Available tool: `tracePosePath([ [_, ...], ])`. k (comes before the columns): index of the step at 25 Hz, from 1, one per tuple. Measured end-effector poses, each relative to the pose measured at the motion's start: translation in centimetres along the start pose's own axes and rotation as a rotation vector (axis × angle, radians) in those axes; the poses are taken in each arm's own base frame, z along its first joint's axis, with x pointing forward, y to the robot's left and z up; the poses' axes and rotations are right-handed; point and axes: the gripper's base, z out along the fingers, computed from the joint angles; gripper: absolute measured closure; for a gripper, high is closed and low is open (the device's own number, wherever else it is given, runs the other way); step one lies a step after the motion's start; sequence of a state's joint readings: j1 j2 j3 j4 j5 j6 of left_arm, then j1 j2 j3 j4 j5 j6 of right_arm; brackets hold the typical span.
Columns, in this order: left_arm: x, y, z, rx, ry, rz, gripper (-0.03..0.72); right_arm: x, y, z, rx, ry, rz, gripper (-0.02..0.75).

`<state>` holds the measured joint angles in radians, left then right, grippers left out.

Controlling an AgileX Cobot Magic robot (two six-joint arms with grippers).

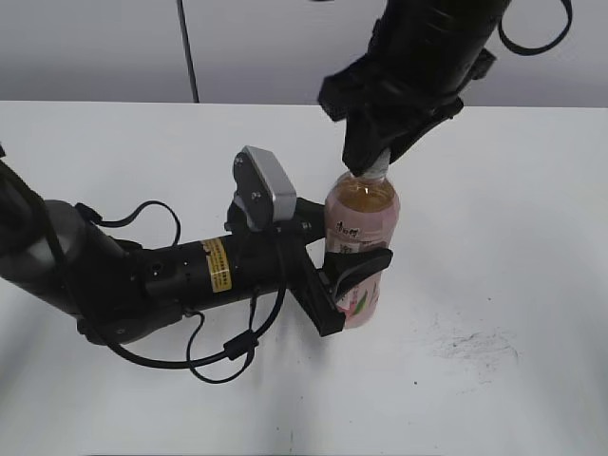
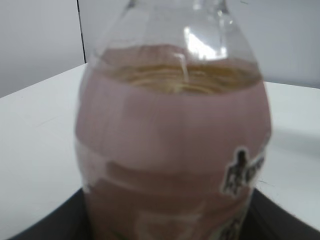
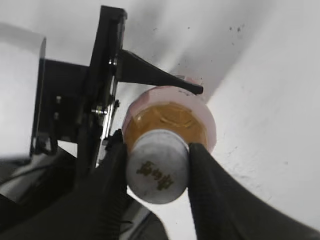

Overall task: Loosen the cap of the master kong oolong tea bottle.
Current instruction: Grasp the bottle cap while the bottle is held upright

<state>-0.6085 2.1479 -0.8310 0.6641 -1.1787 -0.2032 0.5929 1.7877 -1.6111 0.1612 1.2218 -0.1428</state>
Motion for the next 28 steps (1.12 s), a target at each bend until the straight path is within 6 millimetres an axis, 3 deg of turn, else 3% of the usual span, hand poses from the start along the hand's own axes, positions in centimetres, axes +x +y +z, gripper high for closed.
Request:
tracePosePath([
  [7, 0.01, -0.02, 0.0, 0.003, 0.001, 0.003, 0.303, 0.0, -0.03, 0.0, 0.002, 0.002, -0.822, 0.46],
  [10, 0.01, -0.05, 0.0, 0.006, 0.001, 0.007, 0.303, 0.0, -0.03, 0.0, 0.002, 0.002, -1.029, 0.46],
  [16, 0.01, -0.07, 0.0, 0.007, 0.001, 0.009, 0.303, 0.01, 0.0, 0.0, -0.001, 0.001, -1.098, 0.454],
  [22, 0.0, -0.05, 0.0, 0.006, 0.0, 0.008, 0.303, 0.01, -0.03, 0.0, 0.002, 0.003, -1.101, 0.336],
  [28, 0.0, -0.05, 0.0, 0.006, 0.0, 0.008, 0.303, -0.12, 0.62, -0.29, -0.051, -0.045, -0.907, 0.254],
])
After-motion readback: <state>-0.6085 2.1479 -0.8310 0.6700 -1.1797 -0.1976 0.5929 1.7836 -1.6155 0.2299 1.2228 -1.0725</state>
